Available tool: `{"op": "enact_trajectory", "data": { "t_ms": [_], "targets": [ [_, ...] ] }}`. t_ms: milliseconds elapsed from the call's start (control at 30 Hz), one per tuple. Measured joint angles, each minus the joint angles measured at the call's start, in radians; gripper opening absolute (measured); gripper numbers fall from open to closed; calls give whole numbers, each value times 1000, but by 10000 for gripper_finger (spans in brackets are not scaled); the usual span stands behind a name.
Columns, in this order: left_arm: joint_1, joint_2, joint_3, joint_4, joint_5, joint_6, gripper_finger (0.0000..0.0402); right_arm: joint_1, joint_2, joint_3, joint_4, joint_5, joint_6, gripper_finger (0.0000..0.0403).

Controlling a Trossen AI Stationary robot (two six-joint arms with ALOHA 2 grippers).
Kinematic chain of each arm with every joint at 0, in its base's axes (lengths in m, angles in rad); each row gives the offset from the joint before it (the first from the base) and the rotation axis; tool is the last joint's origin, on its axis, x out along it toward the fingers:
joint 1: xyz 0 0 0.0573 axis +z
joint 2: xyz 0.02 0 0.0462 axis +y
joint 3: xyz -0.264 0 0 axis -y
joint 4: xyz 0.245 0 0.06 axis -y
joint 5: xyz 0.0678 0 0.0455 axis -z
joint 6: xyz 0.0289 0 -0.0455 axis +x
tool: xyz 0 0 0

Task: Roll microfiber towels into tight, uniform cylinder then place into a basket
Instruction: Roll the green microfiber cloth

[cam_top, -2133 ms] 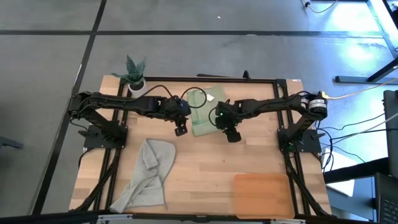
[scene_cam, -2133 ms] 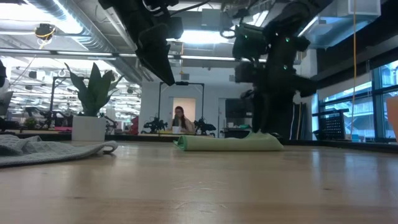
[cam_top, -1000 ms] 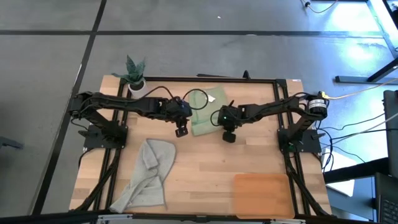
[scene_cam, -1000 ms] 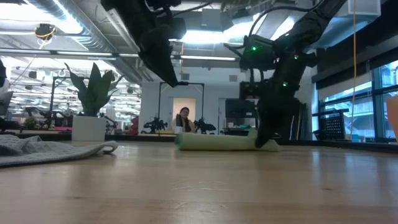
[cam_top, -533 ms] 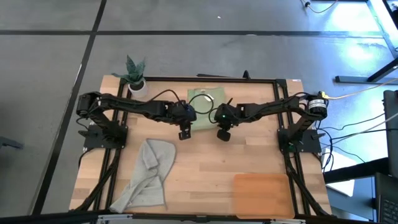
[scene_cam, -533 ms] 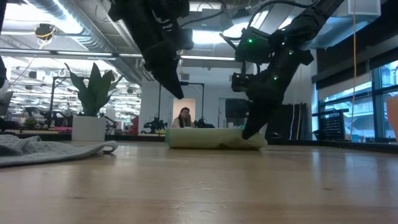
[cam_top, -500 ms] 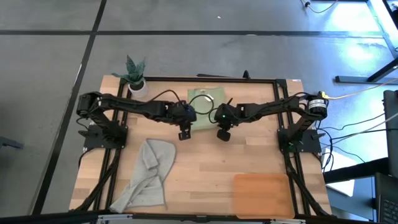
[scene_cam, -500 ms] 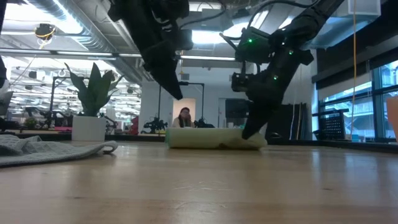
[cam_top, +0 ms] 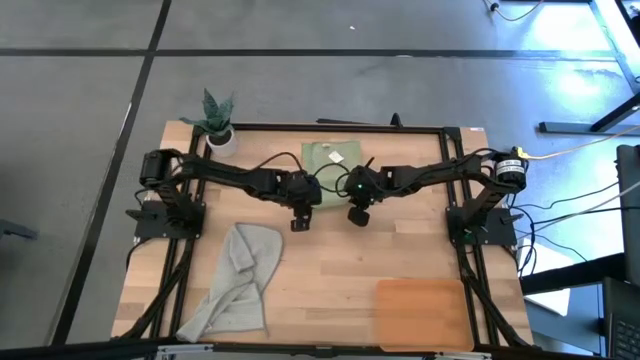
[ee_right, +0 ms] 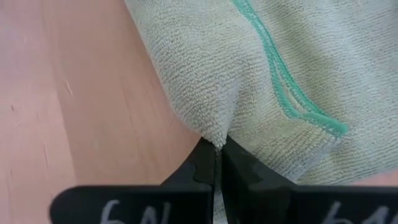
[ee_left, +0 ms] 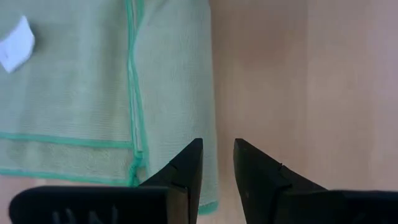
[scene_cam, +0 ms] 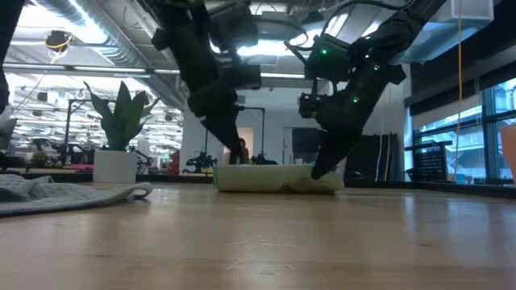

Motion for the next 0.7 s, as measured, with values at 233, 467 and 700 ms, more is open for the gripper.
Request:
{"op": "enact_trajectory", "data": {
  "t_ms": [233, 467, 700],
  "targets": [
    [0, 27, -1, 8, -85, 1, 81, 0, 0, 0, -4, -1, 4, 8],
    [0, 37, 0, 9, -79, 0, 81, 0, 0, 0, -2, -1, 3, 8],
    [0, 58, -1, 10, -70, 0, 81, 0, 0, 0, 0, -1, 4, 8]
  ]
}}
